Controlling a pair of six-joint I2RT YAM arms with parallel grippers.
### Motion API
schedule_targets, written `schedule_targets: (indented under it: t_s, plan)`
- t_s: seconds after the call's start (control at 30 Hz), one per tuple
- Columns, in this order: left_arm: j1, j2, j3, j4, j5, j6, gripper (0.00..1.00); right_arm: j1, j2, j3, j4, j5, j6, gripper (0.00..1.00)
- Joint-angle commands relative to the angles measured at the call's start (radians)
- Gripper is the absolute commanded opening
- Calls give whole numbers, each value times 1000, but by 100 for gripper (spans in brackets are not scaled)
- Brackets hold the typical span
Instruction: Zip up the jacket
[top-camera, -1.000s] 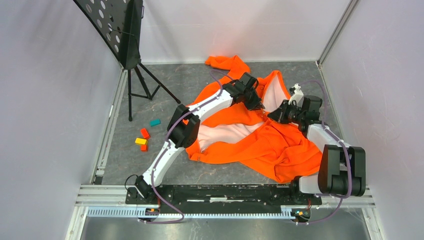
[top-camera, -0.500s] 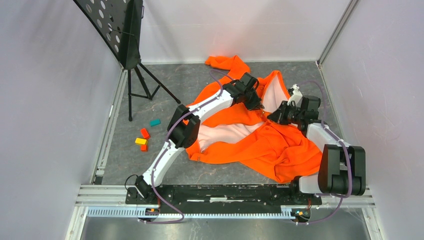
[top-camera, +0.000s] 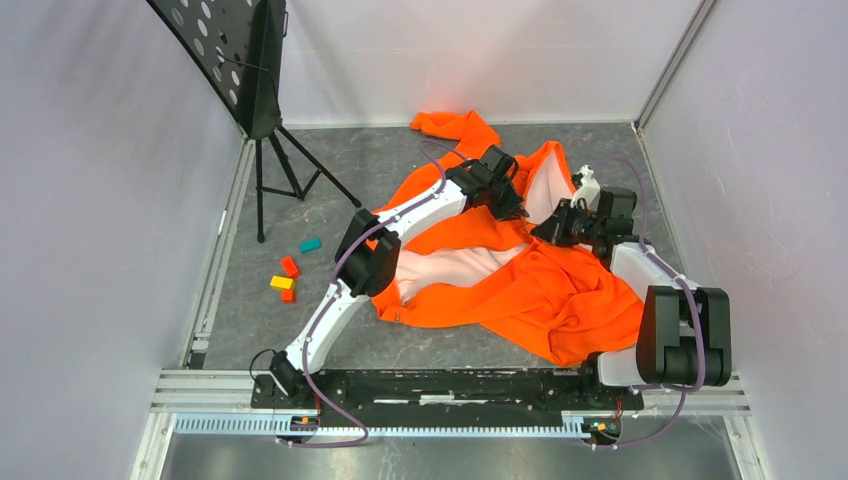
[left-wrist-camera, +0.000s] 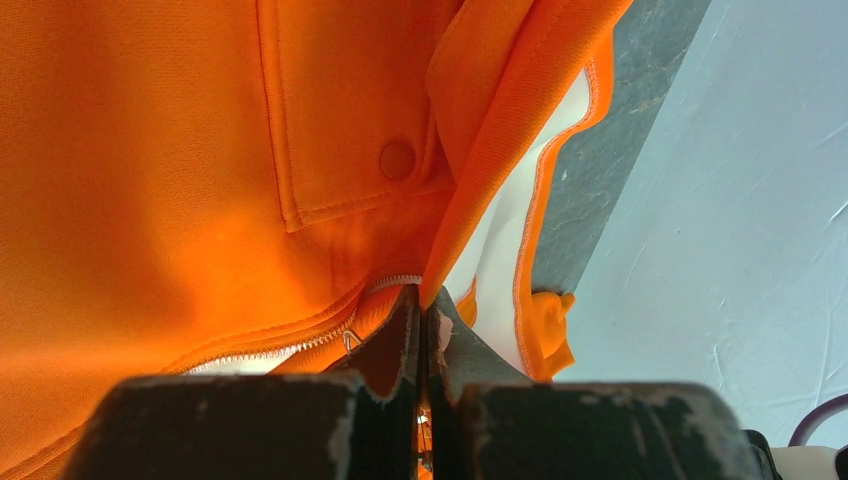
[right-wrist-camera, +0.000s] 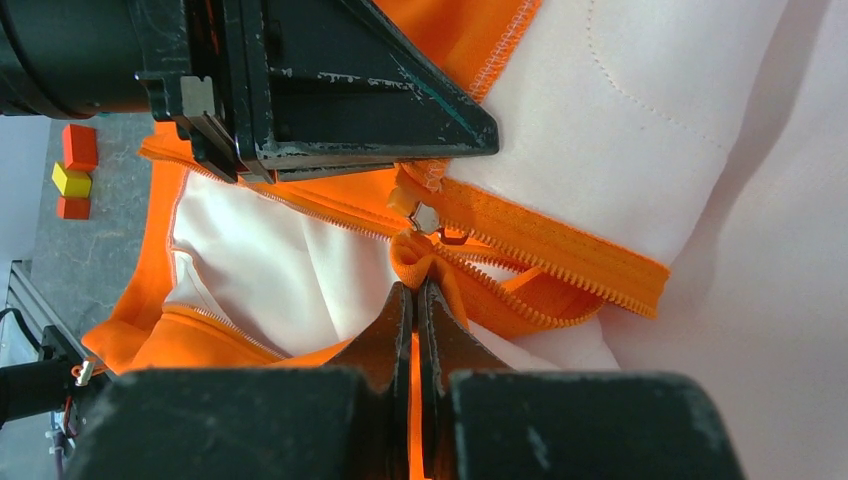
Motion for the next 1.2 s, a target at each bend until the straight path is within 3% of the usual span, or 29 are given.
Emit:
schedule_targets:
  t_s: [0.0, 0.5, 1.17]
  plan:
    - [-10, -13, 42, -15, -10, 29, 2, 11, 5, 41, 7, 19, 0, 0]
    - [-10, -25, 42, -36, -36, 29, 2, 13, -15, 70, -105, 82, -29, 0]
    - [-13, -29, 43, -41, -39, 24, 2, 52, -20, 91, -126, 145, -18, 0]
